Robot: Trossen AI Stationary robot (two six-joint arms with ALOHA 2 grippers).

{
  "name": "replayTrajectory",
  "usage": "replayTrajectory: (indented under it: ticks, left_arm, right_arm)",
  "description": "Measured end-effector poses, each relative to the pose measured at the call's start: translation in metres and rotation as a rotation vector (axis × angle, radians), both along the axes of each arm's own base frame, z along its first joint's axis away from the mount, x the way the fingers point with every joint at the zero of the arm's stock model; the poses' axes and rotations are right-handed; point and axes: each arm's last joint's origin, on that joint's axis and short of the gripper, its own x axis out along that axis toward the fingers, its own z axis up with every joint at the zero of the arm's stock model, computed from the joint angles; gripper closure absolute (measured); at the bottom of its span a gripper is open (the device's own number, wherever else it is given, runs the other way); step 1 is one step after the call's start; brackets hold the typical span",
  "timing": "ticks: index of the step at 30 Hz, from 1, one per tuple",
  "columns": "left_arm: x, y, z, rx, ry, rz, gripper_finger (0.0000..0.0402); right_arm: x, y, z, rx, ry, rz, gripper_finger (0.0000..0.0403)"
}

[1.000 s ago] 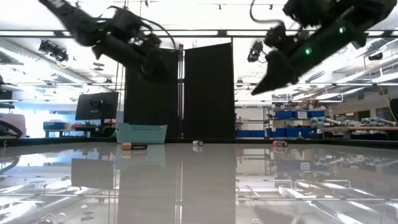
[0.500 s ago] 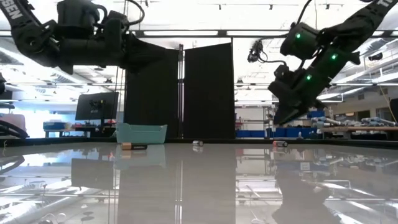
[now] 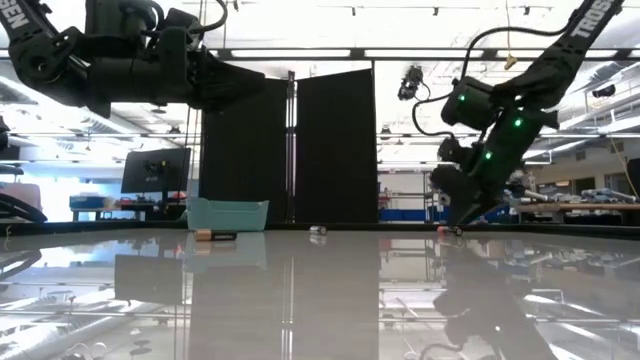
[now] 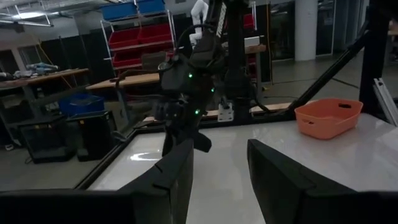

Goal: Sort batteries
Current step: Put the red battery into the orange bin

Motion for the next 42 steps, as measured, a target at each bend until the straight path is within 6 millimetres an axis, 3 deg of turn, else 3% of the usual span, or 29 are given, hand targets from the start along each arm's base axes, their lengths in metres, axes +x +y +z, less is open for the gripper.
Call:
replayTrajectory:
  ticks: [13, 19, 24, 30, 42]
  left_arm:
    - [0.000, 0.000, -0.003, -0.006, 0.034, 0.000, 0.0243]
    - [0.000, 0.000, -0.004, -0.006, 0.037, -0.001, 0.0243]
    - [0.000, 0.000, -0.005, -0.008, 0.047, -0.001, 0.0243]
    - [0.000, 0.000, -0.005, -0.007, 0.048, -0.001, 0.0243]
    - [0.000, 0.000, -0.005, 0.018, 0.050, 0.004, 0.0243]
  right_arm:
    - [0.005, -0.011, -0.019, 0.030, 0.014, 0.013, 0.0262]
    - [0.001, -0.008, -0.006, 0.003, 0.022, 0.079, 0.0345]
    - [0.001, 0.002, 0.026, -0.013, 0.015, 0.144, 0.0345]
    - [-0.003, 0.043, 0.063, 0.078, -0.022, 0.227, 0.0345]
    - [-0.014, 0.171, 0.099, 0.476, -0.167, 0.407, 0.0345]
